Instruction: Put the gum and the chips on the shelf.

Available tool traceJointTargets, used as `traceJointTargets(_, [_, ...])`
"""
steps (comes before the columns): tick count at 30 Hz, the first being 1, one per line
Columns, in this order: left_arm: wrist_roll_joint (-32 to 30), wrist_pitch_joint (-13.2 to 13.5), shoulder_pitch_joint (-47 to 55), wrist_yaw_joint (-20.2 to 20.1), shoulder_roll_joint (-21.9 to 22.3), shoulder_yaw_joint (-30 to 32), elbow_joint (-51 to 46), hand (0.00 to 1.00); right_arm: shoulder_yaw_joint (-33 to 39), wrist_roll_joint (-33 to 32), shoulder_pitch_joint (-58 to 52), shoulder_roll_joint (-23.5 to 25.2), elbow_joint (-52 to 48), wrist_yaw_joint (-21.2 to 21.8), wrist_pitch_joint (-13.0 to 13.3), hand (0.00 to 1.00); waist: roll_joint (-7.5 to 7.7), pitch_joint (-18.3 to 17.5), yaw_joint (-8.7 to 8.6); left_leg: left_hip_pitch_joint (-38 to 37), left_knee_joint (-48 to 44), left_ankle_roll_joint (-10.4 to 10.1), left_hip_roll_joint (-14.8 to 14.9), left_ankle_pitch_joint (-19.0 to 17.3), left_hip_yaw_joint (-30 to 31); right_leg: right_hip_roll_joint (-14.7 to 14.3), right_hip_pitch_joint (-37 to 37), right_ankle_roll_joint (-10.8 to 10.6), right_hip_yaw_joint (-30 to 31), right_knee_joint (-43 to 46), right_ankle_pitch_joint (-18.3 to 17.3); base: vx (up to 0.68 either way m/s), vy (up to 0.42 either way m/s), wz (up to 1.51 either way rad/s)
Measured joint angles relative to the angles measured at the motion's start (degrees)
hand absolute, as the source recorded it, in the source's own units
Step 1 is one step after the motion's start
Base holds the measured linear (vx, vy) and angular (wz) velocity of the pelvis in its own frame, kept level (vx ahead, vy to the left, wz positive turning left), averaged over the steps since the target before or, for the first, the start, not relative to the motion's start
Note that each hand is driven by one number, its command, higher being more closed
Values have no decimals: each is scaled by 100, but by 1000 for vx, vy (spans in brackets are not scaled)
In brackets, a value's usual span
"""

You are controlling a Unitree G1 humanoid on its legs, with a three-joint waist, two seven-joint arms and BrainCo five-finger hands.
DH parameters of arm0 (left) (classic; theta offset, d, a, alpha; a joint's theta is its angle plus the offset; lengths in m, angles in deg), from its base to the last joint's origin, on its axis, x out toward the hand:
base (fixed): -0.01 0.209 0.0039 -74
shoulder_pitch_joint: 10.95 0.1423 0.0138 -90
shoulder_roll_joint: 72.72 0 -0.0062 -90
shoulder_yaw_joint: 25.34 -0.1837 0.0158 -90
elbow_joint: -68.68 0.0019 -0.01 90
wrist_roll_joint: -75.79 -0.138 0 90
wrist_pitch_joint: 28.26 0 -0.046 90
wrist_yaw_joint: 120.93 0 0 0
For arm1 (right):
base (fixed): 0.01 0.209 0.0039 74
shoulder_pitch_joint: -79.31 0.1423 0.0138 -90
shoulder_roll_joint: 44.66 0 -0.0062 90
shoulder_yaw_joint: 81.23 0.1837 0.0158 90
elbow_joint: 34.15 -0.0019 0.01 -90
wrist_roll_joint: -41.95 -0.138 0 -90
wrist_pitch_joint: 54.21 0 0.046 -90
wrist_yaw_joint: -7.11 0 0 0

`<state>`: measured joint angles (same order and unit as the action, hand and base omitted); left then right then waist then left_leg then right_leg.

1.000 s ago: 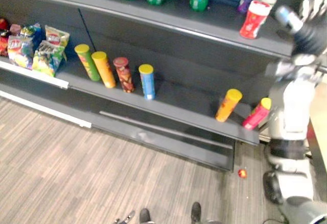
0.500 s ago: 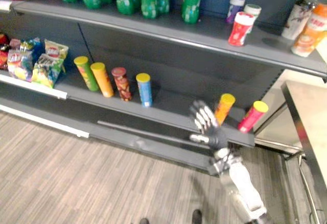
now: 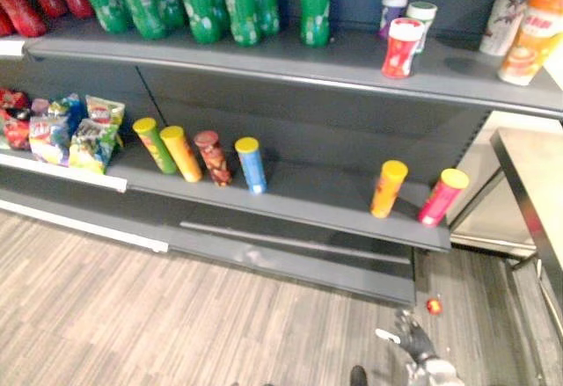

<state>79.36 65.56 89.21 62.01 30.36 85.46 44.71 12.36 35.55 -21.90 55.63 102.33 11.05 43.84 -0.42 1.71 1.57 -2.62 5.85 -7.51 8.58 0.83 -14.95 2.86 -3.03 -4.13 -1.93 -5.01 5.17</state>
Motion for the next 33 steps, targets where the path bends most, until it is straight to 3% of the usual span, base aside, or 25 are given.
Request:
traceJointTargets(4, [10,0,0,-36,-20,-32,1,0,737,191,89,1,957,-246,-64,0,10,4,-9,-68,1,-3,-12,-32,7,17,68,-2,-45,10,-28,16,-1,1])
traceJointTargets(11, [31,-2,11,-93,-58,-81,10,0,1213,207,90,59,1485,-423,-198,0,24,16,-52,-169,1,20,-51,-61,24,59,199,-40,-91,10,-77,11,4,4])
traceJointTargets(15, [65,-5,20,-100,-90,-104,11,0,1807,274,71,120,1713,-473,-265,0,55,90,-182,-211,-124,108,-95,-164,129,141,184,-95,-137,336,-298,19,26,14])
traceJointTargets(17, [88,-3,-61,-128,-119,-123,4,0,2077,397,3,204,1769,-476,-287,0,97,282,-200,-92,-925,121,-59,-581,143,212,106,-131,-101,976,-626,16,44,1])
traceJointTargets(20, [243,-9,-87,-181,-40,182,2,0,2501,378,-134,388,1673,-465,-280,0,53,376,-289,162,-1946,171,119,-1134,-81,190,-53,-171,144,1294,-708,-49,66,-51])
traceJointTargets(22, [297,-7,-124,-197,41,376,-61,0,2516,363,-135,470,1442,-467,-287,0,17,393,-295,595,-2754,224,417,-1564,-576,-7,-449,-329,580,1288,-594,-126,140,-148])
traceJointTargets(23, [295,-8,-136,-182,63,501,-67,0,2517,346,-146,585,1191,-477,-289,0,19,401,-280,836,-3165,307,708,-1826,-1138,-32,-749,-313,601,1044,-558,-163,160,-191])
traceJointTargets(24, [292,-8,-144,-179,119,550,-69,0,2520,290,-140,607,1112,-490,-292,0,-94,431,-271,822,-3172,351,824,-1867,-1429,11,-771,-263,357,946,-578,-155,150,-238])
traceJointTargets(26, [288,2,-186,-129,99,638,-182,0,2518,123,-133,686,1010,-569,-294,0,4,684,-264,437,-3128,458,1113,-1962,-2372,448,-888,30,-1387,1469,-713,-94,118,-208])
traceJointTargets(28, [289,-4,-186,-128,25,493,-187,0,2521,124,-235,736,1072,-644,-305,0,35,698,-256,209,-3003,379,1165,-1882,-2888,796,-798,209,-2220,2222,-838,-14,103,-145])
traceJointTargets(31, [290,0,-273,-157,-122,39,-206,0,2542,124,-227,682,1327,-647,-340,0,63,687,-299,27,-2560,395,907,-1618,-3469,1176,-331,179,-2615,2492,-917,50,8,-99])
traceJointTargets(33, [288,21,-451,-197,-184,-160,-209,0,2559,124,-72,620,1488,-652,-392,0,137,690,-283,9,-2256,366,754,-1373,-3744,1122,-201,127,-2791,1910,-933,2,-104,-75])
